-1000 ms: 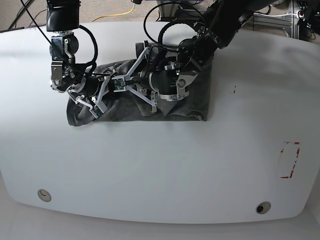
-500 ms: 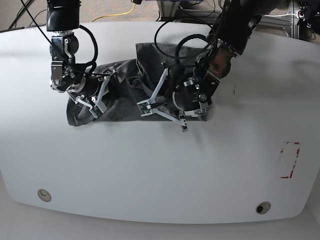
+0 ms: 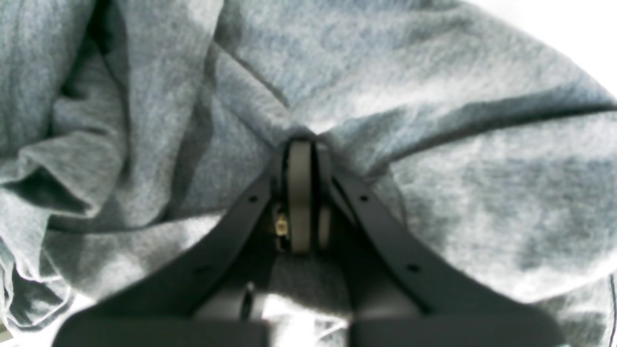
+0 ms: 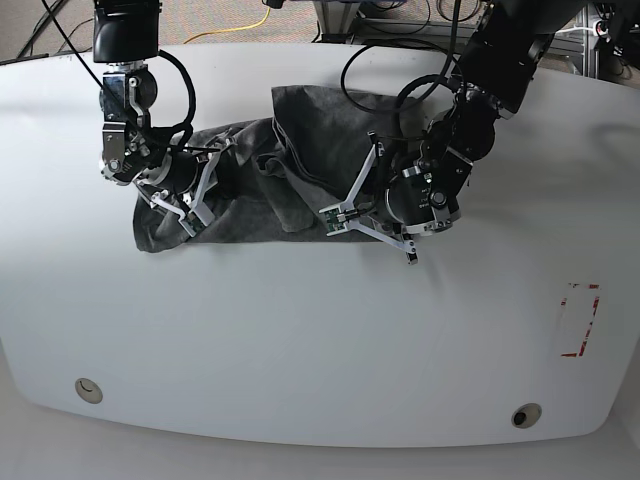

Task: Layout the t-shirt on the table in an organized manner, then fold the t-shirt properly
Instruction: 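Grasp the folded shirt with the left gripper and push it toward the right gripper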

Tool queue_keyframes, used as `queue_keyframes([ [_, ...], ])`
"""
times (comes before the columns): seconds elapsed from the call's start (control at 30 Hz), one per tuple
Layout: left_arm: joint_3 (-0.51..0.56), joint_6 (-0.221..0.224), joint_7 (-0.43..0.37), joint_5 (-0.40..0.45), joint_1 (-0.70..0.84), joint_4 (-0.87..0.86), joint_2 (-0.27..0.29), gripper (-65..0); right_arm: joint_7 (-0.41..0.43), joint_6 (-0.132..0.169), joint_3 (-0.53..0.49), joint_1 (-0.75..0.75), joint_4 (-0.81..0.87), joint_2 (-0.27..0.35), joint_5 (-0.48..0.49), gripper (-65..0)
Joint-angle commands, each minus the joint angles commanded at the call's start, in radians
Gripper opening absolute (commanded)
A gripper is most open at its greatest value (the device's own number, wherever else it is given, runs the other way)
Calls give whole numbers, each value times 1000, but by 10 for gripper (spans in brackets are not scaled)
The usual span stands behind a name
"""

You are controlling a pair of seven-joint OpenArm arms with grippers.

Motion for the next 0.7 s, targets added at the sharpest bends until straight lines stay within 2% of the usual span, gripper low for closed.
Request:
queue_keyframes([
  [0.13,0,0,-12,-2,-6,-57,2,-524,0,0,0,0,-2,0,0,-631],
  [0.3,8,0,-71,-2,-9,-103,11,-524,0,0,0,0,-2,0,2,-631],
  [0.43,8,0,-113,-2,-26,-138,52,-524,0,0,-2,-2,-2,0,2,-631],
  [0.7,6,0,-117,-2,-80,-199,118,-524,0,0,0,-2,-2,0,0,-631],
])
